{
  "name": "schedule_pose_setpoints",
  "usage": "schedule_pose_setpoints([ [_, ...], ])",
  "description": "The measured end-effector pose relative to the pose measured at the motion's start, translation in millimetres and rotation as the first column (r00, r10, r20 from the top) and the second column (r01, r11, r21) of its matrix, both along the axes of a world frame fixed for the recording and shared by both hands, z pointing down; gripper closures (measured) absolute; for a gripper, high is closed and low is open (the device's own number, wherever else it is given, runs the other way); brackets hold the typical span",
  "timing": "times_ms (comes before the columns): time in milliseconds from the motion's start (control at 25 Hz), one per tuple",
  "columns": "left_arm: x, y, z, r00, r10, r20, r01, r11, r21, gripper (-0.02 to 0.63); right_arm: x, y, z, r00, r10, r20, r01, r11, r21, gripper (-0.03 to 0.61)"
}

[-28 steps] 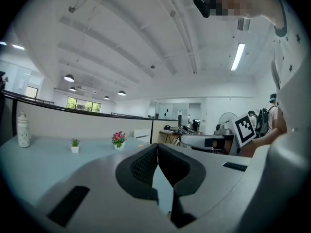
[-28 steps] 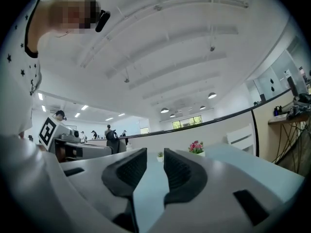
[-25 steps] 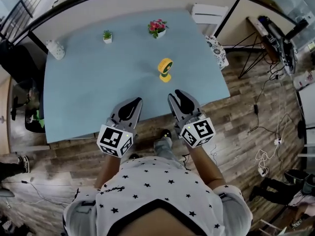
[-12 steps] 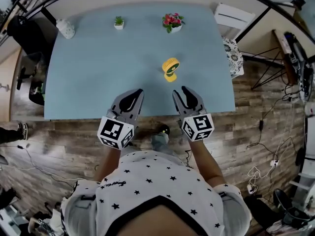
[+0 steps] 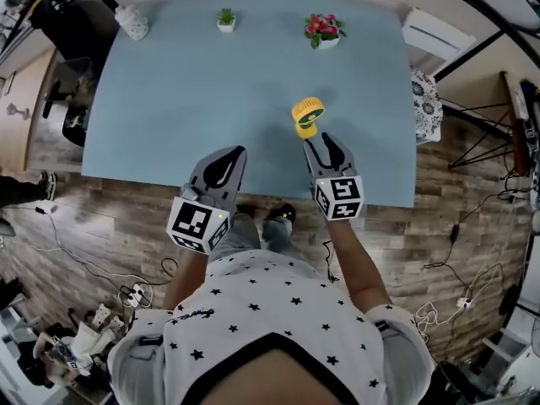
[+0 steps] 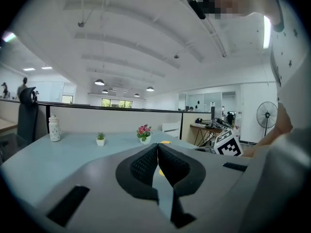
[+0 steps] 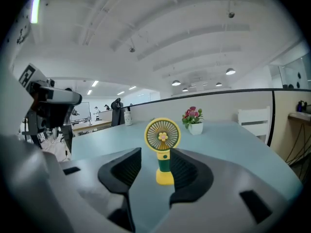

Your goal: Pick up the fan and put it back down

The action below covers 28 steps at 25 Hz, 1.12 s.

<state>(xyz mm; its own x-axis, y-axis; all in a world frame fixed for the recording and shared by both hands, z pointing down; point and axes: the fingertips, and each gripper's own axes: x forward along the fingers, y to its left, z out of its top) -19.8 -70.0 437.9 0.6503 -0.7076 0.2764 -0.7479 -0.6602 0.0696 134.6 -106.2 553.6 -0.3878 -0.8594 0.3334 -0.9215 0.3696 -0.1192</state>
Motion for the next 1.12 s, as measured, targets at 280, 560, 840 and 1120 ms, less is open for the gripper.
schedule_pose_setpoints([
  [280, -31.1, -19.2, 10.2, 0.997, -0.079, 0.012, 0.079, 0.996, -0.028, 0.586, -4.9, -29.9, 32.2, 0.996, -0.013, -0.091, 0.01, 1.0, -0.029, 0.394],
  [560, -38.5, -35.9, 19.2, 0.997, -0.079, 0.026, 0.081, 0.995, -0.053, 0.586, -13.4, -49.1, 47.2, 0.996, -0.018, -0.085, 0.014, 0.999, -0.048, 0.373],
  [840, -48.7, -40.3, 27.2, 0.996, -0.088, 0.027, 0.09, 0.992, -0.087, 0.586, -17.6, -60.5, 53.1, 0.993, -0.024, -0.117, 0.019, 0.999, -0.037, 0.373],
  [1120, -63.1, -37.7, 33.8, 0.994, -0.102, 0.038, 0.106, 0.988, -0.111, 0.586, -15.7, -69.6, 58.2, 0.993, 0.013, -0.117, -0.015, 1.0, -0.016, 0.379],
])
